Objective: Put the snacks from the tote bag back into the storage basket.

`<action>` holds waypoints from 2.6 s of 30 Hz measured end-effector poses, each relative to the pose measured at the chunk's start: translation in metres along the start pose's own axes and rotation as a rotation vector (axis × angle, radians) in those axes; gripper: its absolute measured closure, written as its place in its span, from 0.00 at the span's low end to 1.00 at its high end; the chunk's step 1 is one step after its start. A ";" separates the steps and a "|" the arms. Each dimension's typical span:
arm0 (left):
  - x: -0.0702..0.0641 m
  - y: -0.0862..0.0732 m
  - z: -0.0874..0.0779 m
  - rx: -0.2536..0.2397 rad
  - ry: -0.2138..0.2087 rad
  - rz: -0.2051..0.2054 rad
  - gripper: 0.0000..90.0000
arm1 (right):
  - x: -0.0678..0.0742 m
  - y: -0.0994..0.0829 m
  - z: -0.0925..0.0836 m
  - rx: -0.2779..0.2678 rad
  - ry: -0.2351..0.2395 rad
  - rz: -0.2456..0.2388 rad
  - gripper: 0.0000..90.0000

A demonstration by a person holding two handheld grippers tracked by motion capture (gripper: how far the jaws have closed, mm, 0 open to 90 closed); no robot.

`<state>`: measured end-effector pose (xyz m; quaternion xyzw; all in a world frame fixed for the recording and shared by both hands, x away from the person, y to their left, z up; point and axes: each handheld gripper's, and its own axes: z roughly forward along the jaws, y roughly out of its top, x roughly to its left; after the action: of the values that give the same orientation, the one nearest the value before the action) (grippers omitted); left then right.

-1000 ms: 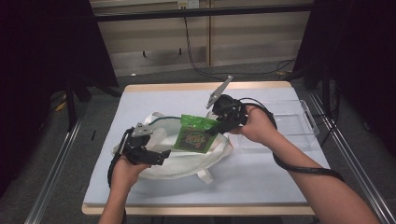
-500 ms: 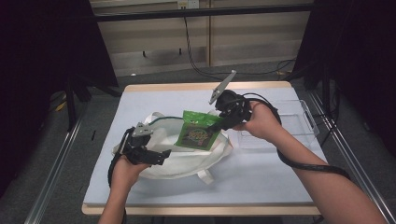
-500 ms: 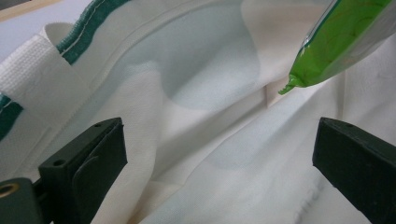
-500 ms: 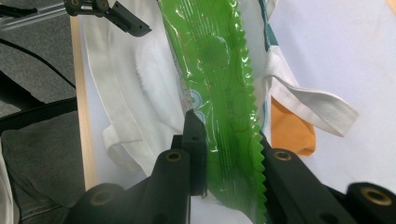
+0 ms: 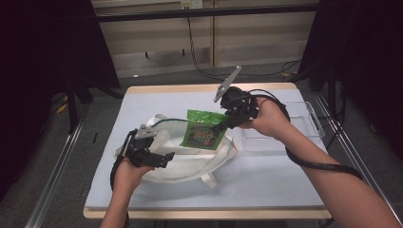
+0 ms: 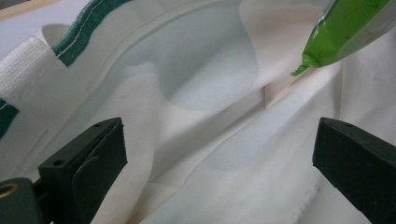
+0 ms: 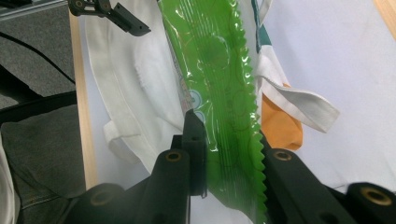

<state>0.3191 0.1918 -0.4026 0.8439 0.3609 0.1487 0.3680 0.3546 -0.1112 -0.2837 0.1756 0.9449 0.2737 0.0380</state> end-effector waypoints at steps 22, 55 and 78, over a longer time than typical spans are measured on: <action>-0.003 0.000 0.002 0.019 -0.003 0.014 0.03 | -0.008 -0.001 -0.033 0.001 0.009 0.023 0.87; -0.006 0.004 -0.001 0.010 -0.017 0.012 0.04 | -0.020 0.002 -0.070 0.003 -0.028 0.045 0.87; -0.010 0.006 0.001 0.015 -0.025 0.027 0.04 | -0.038 -0.018 -0.089 -0.002 -0.061 0.098 0.87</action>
<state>0.3155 0.1810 -0.3990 0.8532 0.3462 0.1402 0.3641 0.3695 -0.1840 -0.2188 0.2299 0.9333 0.2707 0.0535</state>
